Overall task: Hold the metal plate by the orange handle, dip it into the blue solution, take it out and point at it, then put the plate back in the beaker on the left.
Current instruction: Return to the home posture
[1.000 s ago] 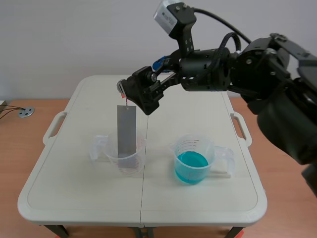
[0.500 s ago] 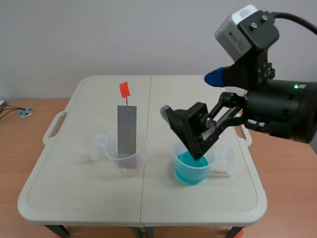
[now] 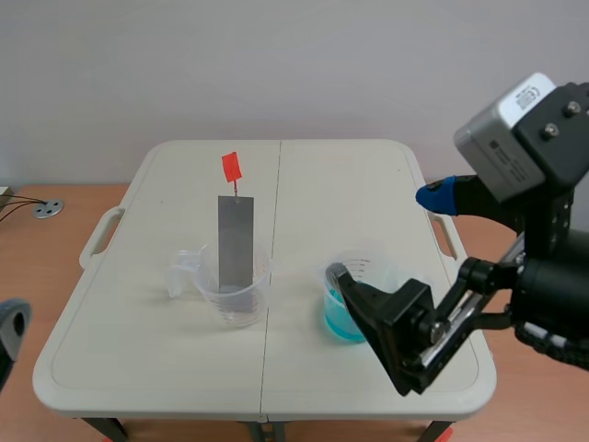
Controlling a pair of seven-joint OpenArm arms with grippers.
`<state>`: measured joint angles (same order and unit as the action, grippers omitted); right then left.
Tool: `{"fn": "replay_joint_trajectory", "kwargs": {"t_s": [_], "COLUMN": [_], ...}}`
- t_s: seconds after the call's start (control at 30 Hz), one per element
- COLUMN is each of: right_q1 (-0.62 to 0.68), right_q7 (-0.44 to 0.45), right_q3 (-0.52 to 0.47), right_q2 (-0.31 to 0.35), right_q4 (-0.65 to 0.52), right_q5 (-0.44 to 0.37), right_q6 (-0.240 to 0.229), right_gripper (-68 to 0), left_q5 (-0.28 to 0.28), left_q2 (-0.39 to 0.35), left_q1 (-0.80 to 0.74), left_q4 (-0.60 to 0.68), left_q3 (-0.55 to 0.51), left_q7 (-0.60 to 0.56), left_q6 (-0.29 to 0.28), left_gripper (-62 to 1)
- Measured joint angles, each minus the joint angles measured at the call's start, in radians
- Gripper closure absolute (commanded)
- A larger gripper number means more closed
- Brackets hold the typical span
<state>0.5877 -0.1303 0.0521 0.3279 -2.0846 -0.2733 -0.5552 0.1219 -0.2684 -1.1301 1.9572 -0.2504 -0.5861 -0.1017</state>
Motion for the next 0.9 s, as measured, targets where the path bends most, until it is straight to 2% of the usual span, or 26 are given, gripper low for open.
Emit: {"fn": "replay_joint_trajectory", "kwargs": {"t_s": [0.13,0.27,0.5,0.7,0.9], "right_q1": [0.078,0.111,0.105,0.103,0.103], "right_q7": [0.064,0.085,0.079,0.077,0.073], "right_q3": [-0.002,-0.003,-0.003,-0.003,-0.003], "right_q2": [0.037,0.068,0.068,0.065,0.065], "right_q4": [-0.016,-0.019,-0.02,-0.02,-0.02], "right_q5": [0.005,0.013,0.023,0.024,0.024], "right_q6": [0.043,0.047,0.068,0.069,0.069], "right_gripper": [-66.5,-66.5,-66.5,-66.5,-66.5], "left_q5": [-0.051,-0.063,-0.063,-0.063,-0.063], "left_q2": [-0.001,-0.001,-0.001,-0.001,-0.001], "left_q1": [0.023,0.084,0.145,0.177,0.177], "left_q4": [0.003,0.001,0.0,0.0,0.0], "left_q3": [0.05,0.062,0.062,0.061,0.061], "left_q7": [0.006,0.036,0.056,0.119,0.134], "left_q6": [0.0,0.0,0.0,0.0,0.0], "left_gripper": [-62.3,-62.3,-62.3,-62.3,-62.3]}}
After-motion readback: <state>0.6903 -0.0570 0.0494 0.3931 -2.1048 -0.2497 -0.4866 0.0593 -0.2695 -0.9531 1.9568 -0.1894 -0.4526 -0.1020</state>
